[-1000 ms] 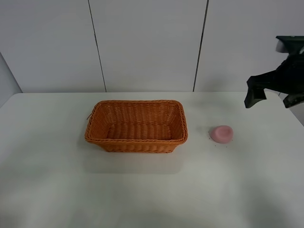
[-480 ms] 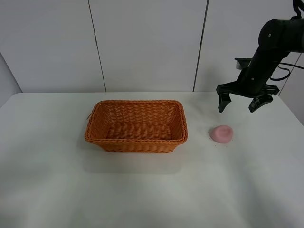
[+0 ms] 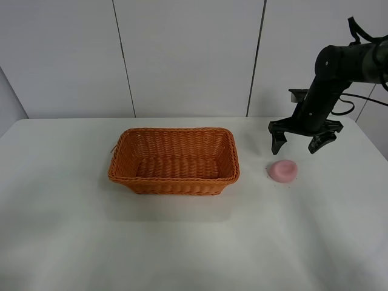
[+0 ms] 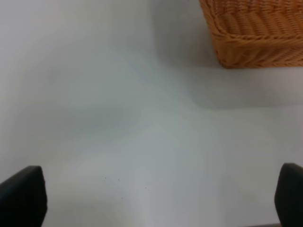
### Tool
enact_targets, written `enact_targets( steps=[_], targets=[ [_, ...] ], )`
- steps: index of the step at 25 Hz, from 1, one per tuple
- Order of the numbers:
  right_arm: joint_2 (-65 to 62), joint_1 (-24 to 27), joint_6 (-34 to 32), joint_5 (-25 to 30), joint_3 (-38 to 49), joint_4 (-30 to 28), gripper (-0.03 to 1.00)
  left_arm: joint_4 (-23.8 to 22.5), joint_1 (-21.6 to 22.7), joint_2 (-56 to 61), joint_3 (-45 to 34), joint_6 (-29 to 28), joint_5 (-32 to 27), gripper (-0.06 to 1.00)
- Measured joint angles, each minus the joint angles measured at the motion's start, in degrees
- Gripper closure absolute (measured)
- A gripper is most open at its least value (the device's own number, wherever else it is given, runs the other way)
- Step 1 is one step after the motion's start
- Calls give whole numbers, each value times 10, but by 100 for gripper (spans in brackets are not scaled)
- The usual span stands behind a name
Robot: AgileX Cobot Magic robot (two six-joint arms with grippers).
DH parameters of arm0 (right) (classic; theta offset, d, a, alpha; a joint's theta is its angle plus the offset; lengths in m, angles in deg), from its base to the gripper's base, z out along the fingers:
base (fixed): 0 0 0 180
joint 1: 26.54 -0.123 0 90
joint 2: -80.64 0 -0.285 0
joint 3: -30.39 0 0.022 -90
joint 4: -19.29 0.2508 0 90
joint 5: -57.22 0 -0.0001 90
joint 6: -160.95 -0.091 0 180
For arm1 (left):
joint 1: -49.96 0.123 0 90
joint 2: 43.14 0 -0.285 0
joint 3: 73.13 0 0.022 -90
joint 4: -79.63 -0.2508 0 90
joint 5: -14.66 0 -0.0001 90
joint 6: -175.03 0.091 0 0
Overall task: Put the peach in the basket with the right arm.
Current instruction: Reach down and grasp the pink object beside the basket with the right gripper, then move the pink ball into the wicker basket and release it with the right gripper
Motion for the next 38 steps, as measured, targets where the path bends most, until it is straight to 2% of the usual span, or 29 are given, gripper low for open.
enact_targets(
  steps=[16,19,23,25,33,38],
  targets=[
    [92,0,0,-36,0,12,28,0,0,0,0,0,0,-4],
    [92,0,0,-36,0,12,43,0,0,0,0,0,0,-4],
    [91,0,0,-31,-2,13,86,0,0,0,0,0,0,-4],
    [89,0,0,-22,-11,13,96,0,0,0,0,0,0,-4],
    [77,0,0,79,-127,7,97,0,0,0,0,0,0,-4],
    [38,0,-2,91,-206,-2,97,0,0,0,0,0,0,-4]
  ],
)
